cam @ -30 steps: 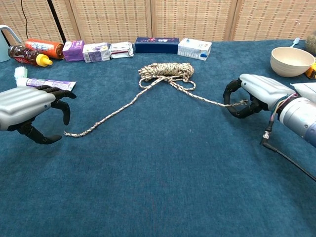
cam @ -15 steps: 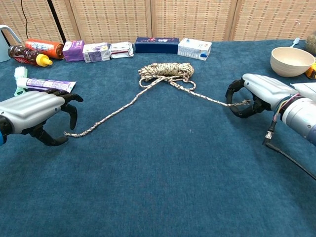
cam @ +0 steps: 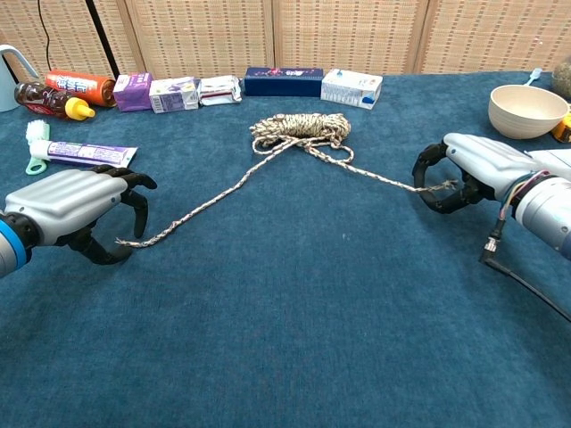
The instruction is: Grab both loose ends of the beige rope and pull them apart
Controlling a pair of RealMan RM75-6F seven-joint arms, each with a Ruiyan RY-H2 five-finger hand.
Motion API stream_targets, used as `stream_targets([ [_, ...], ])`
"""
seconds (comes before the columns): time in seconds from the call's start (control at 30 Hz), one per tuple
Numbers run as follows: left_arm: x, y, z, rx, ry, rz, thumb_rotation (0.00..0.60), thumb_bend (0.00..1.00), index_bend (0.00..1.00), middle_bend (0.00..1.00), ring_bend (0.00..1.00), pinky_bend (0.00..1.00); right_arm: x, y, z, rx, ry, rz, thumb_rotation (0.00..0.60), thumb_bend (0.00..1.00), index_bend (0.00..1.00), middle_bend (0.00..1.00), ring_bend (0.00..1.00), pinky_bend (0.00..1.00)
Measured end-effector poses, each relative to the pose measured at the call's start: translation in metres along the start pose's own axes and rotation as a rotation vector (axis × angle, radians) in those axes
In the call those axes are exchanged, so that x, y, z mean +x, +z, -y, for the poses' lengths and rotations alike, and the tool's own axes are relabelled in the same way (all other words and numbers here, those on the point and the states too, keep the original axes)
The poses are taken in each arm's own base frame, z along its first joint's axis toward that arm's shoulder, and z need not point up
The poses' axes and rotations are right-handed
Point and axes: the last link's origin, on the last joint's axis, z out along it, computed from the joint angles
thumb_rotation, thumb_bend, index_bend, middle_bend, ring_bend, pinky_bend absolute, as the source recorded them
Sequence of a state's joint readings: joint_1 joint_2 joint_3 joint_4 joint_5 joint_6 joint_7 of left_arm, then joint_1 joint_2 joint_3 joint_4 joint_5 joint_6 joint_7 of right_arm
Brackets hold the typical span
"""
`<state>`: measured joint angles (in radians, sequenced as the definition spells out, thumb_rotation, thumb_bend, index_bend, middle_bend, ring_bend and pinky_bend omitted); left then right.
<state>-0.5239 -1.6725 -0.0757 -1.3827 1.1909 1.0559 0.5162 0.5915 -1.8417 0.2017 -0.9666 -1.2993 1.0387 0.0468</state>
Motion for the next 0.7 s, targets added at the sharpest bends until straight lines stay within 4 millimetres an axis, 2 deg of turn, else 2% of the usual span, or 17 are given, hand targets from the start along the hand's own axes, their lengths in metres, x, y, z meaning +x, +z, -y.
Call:
stream_targets([
  [0.2,-0.0006,0.0011,-0.0006,0.004,-0.003,0.006,0.600,0.32,0.53,0.15,0.07,0.00,-0.0001,-0.0004,-0.0012,-0.005,0.002,0.001,0.600,0.52,0.60,0.32,0.23,0.05],
  [0.7,-0.0029,0.0029,-0.0019,0.011,-0.006,0.027,0.600,0.45,0.57,0.16,0.07,0.00,0.0012,-0.0007,-0.0031,-0.011,0.006,-0.003,0.600,0.52,0.60,0.32,0.23,0.05],
])
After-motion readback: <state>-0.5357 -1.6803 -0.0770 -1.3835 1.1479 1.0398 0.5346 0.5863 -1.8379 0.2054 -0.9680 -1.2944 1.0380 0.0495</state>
